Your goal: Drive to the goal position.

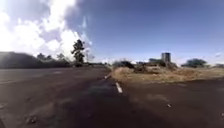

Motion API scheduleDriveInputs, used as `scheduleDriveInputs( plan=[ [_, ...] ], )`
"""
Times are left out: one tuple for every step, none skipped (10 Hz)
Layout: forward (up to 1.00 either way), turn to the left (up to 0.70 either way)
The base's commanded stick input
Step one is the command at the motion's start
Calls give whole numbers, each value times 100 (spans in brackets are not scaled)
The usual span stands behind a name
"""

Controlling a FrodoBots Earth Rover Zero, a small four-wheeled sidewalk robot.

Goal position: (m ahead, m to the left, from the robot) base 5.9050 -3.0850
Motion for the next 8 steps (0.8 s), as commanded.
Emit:
scheduleDriveInputs(
  plan=[
    [50, 0],
    [50, 0],
    [50, 0],
    [50, 0],
    [50, 0],
    [50, 0],
    [50, 0],
    [50, 0]
  ],
)
